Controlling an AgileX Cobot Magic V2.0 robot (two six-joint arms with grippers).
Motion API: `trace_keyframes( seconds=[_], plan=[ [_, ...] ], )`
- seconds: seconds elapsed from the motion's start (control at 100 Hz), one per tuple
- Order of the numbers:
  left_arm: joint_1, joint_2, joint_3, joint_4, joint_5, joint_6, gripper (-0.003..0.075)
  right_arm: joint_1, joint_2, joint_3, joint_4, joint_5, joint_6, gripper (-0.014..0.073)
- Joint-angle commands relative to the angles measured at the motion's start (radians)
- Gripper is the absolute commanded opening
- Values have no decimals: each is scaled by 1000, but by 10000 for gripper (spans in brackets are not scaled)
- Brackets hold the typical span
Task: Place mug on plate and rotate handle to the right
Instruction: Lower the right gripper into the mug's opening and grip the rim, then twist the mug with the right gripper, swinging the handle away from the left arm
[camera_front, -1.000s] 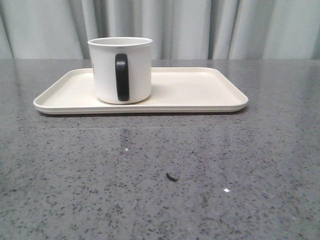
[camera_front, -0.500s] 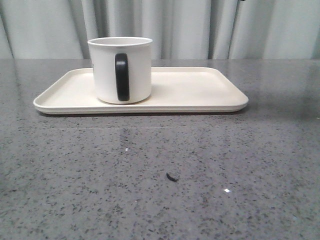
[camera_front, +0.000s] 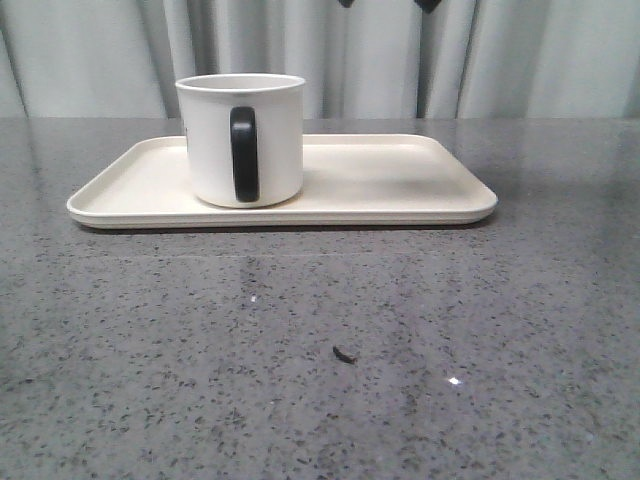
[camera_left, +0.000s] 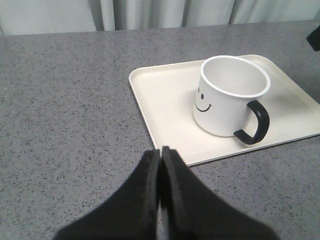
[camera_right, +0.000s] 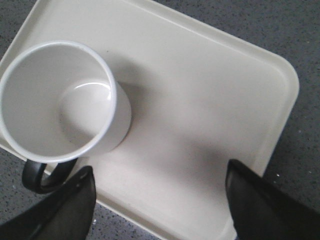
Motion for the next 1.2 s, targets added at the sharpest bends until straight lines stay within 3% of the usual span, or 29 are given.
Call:
trace_keyframes(
  seconds=[0.0, 0.4, 0.75, 0.94, 1.19],
  plan=[
    [-8, 2, -24, 29, -55, -9, -19, 1, 4, -94, 33, 7, 6, 539],
    [-8, 2, -24, 29, -55, -9, -19, 69, 160, -233, 44, 17, 41, 539],
    [-8, 2, -24, 29, -55, -9, -19, 69, 223, -245, 42, 8, 72, 524],
    [-8, 2, -24, 34, -55, -9, -19, 69, 245, -246, 42, 7, 103, 343],
    [-8, 2, -24, 43, -53, -9, -19, 67, 248, -248, 42, 14, 123, 4]
  ],
)
